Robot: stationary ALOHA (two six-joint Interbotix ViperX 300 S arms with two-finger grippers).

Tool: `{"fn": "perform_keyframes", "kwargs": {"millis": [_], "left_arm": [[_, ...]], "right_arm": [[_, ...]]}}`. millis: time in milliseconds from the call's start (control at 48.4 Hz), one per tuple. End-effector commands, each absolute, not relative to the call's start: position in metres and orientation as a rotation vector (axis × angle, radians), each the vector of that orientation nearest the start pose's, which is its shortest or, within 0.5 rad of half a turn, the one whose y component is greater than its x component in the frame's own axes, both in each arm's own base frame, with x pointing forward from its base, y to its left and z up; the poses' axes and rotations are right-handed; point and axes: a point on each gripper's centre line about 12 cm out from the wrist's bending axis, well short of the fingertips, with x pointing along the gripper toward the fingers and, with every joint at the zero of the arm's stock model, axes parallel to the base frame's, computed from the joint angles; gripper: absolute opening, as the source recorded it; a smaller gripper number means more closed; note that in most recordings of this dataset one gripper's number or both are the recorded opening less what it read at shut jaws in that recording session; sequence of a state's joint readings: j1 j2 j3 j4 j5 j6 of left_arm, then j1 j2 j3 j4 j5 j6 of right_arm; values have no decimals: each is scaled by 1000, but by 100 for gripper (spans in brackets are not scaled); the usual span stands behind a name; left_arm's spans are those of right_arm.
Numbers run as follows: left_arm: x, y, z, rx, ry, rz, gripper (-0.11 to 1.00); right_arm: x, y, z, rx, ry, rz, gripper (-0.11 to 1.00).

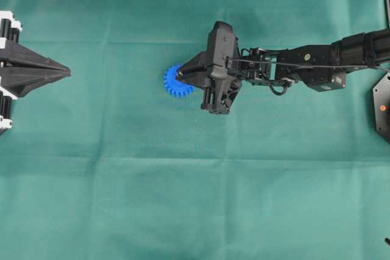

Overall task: Insert the shaft placed at a random location into the center hole of the small gear at another random location.
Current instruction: 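Align and lower the shaft into the gear's center hole, then open the right gripper to release the shaft and raise it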

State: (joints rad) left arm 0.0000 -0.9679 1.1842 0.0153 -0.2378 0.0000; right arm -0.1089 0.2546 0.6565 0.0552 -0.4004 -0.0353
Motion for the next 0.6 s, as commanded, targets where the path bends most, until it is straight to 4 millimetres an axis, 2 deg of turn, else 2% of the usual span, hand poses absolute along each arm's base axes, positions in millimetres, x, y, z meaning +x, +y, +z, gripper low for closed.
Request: {"fn": "perform_keyframes", "kwargs": {"millis": [0, 289, 331, 413, 537, 579], "left_arm": [[200, -1, 296, 19, -54, -4, 0], [200, 0, 296, 20, -51, -2, 0], [200, -1, 296, 20, -51, -4, 0], [200, 0, 296, 20, -51, -2, 0], [200, 0, 295, 18, -49, -2, 0], [200, -1, 295, 18, -49, -4, 0]], "right_arm": [[425, -50, 123, 33, 457, -134, 13], [425, -50, 123, 47, 453, -138, 14], [425, -50, 124, 46, 451, -138, 17], [425, -50, 124, 48, 451, -138, 37], [426, -50, 125, 50, 446, -140, 75], [426, -50, 125, 52, 446, -140, 82]]}}
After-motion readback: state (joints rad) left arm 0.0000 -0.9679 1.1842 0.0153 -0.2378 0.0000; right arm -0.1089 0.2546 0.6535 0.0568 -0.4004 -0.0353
